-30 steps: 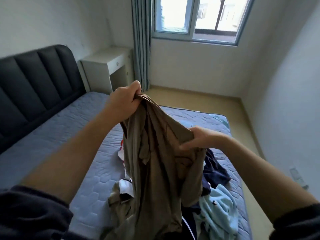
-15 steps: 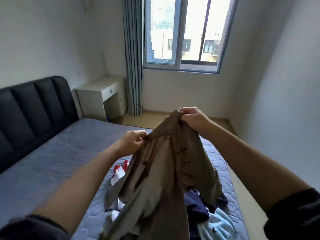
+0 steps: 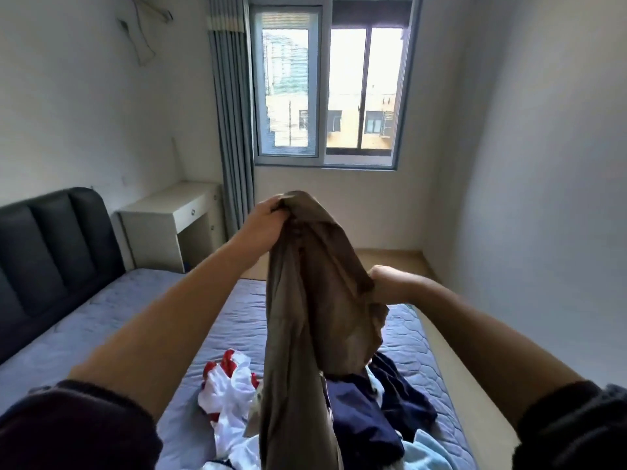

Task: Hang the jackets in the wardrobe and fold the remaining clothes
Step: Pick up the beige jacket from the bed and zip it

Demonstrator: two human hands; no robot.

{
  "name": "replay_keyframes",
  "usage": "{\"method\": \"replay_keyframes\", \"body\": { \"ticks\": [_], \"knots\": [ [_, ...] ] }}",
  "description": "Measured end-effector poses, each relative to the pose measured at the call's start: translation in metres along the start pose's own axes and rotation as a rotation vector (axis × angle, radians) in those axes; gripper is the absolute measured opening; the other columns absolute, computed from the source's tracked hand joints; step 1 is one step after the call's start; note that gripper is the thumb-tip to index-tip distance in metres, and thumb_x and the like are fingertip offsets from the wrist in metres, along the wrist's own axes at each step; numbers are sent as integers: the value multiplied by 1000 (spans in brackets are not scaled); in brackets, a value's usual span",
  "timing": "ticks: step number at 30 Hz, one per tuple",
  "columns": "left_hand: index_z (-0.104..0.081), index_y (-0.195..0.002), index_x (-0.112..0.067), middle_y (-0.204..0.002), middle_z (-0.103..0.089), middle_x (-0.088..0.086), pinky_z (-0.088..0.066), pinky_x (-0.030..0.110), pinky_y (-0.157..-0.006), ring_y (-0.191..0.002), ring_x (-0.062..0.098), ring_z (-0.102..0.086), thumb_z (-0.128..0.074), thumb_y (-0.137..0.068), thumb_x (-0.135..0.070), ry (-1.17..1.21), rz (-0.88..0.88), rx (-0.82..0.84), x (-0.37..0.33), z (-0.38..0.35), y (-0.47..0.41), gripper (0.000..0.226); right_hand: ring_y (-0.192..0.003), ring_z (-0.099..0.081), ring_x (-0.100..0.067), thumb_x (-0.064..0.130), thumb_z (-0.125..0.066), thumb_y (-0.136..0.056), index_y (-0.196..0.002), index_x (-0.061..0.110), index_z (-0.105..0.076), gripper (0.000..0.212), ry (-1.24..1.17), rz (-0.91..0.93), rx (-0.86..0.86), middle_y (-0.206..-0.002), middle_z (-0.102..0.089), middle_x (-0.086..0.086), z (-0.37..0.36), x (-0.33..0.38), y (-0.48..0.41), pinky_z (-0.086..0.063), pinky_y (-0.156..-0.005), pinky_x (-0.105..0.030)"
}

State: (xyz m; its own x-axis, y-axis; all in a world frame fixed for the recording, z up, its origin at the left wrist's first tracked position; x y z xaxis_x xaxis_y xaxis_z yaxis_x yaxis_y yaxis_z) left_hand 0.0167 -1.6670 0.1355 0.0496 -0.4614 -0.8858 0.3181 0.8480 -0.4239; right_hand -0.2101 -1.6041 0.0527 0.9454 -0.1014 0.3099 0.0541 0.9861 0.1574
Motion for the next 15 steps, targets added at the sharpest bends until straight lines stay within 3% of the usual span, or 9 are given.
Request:
{"method": "replay_keyframes", "body": {
  "ticks": [2,4,6,8,10,13,15],
  "knots": [
    [-66,-84,-27,-82,-70,-5,-54,20,-75,-79,10,-65,-46,-97,-11,71,73,-36,-6,4,-10,29,-58,-53,-13,2,-49,-91,-71,0,-58,22,-415,-35,-87,-68,-55,-8,-6,-10,4,-42,-56,-24],
    [-69,-93,-22,-93,-72,4,-56,32,-83,-91,21,-68,-57,-93,-23,-50,86,60,-5,14,-12,12,-41,-54,-8,-4,-41,-96,-69,5,-57,33,-938,-80,-310,-53,-58,-2,7,-15,14,-43,-42,-19],
    [-69,-101,-27,-98,-72,-4,-55,27,-82,-92,12,-67,-74,-80,-35,-318,76,265,4,18,-8,23,-41,-58,-8,-2,-42,-96,-73,10,-59,31,-1258,-99,-518,-47,-62,4,38,-15,22,-48,-42,-18],
    [-66,-104,-37,-97,-68,-19,-51,14,-77,-88,-4,-62,-84,-64,-47,-522,111,443,15,8,5,45,-48,-60,-13,2,-44,-95,-75,10,-61,28,-1412,-119,-557,-49,-64,0,72,-4,28,-53,-47,-22],
    [-63,-103,-40,-95,-62,-26,-45,3,-72,-82,-14,-58,-88,-57,-47,-599,124,504,26,-11,17,53,-46,-57,-17,6,-46,-95,-72,9,-58,27,-1440,-177,-501,-48,-60,-5,98,17,33,-53,-46,-25],
    [-62,-114,-29,-105,-63,-13,-47,16,-84,-95,4,-60,-86,-66,-27,-520,83,567,41,-42,29,54,-42,-56,-15,1,-41,-96,-74,5,-57,27,-1453,-100,-463,-51,-56,-6,125,49,30,-51,-45,-22],
    [-64,-101,-22,-97,-68,-7,-52,20,-79,-93,13,-62,-74,-79,-10,-307,73,520,39,-56,32,27,-56,-57,-15,3,-37,-98,-85,5,-54,21,-1433,-117,-512,-65,-56,-8,133,57,28,-52,-56,-24]
  ]
}}
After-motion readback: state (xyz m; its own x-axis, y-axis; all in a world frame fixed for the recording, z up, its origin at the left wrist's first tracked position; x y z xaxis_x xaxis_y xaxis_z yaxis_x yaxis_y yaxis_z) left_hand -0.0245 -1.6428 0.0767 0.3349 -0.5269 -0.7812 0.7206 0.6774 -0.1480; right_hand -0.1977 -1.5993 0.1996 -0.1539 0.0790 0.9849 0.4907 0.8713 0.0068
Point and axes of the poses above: each hand's wrist, its own y-axis away from the middle knuckle, its own z-axis out of the back of the hand, x = y × z, the point moved 2 cm from there along -y, towards the middle knuckle
